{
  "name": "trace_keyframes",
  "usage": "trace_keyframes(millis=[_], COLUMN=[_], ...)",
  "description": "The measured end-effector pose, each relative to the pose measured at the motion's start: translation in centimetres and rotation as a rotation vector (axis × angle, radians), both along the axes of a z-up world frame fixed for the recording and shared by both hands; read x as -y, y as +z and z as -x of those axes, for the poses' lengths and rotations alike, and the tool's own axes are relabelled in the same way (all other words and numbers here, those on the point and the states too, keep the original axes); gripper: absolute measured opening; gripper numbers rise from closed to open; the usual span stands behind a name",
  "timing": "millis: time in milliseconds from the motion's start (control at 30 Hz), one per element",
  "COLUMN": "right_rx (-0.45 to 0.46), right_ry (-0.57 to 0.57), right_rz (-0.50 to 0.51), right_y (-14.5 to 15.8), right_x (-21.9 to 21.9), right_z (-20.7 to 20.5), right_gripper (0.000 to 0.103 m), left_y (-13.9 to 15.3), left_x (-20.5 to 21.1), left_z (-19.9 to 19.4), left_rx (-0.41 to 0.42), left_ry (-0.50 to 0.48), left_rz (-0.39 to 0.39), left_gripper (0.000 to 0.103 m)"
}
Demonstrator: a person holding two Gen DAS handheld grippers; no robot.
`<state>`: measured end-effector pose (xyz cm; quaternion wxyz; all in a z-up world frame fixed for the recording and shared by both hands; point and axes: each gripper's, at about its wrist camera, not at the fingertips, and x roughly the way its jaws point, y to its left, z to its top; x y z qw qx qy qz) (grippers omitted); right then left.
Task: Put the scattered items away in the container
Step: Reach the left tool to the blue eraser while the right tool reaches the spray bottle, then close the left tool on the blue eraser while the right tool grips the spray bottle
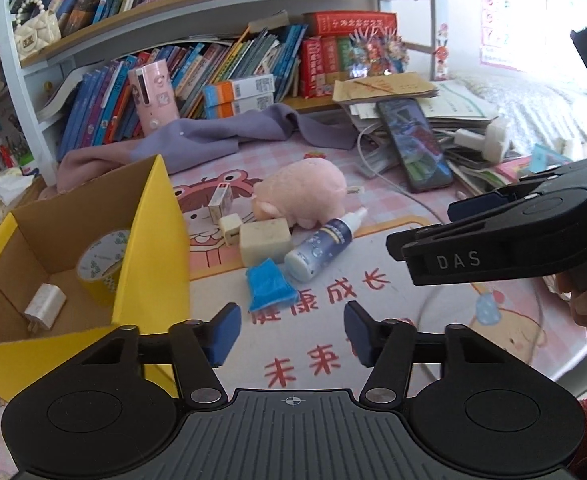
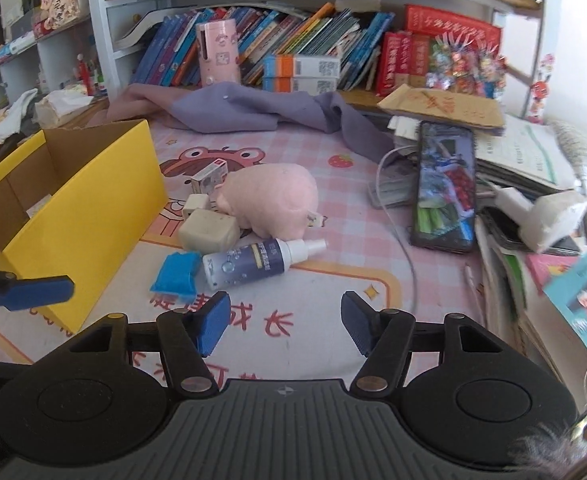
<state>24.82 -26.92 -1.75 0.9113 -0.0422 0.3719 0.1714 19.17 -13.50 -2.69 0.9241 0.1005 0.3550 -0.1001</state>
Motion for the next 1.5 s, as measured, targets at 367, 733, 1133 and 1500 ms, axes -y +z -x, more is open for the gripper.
trace_keyframes(millis=[367,733,1133,1500], right_rx=[-0.254,-0.465,-0.417,-0.229], right_ry=[-0.055,-0.208,-0.191,0.047], right_rz=[-0.183,-0.338,-0.240,0.035], right_y=[-2.8,-4.5,-5.0,-4.6], right_x=[1.2,-0.2,-0.5,1.2], right_z=[-6.8,-11.2,-13.0,-10.7], right_gripper=[0.060,0.059,0.040,0.037], left_y=[-1.1,-2.1,-3.2,-5.3], left_x=[1.5,1.8,2.2,1.3], left_z=[-2.8,-4.5,-7.1,-10.7], left_rx=[-0.026,-0.085,-0.115,-0.180], left_ry=[0.092,0.126,0.140,0.225], left_rz=[-0.059,-0.101,-0.121,-0.037], left_gripper=[0.024,0.032,0.062,0.061])
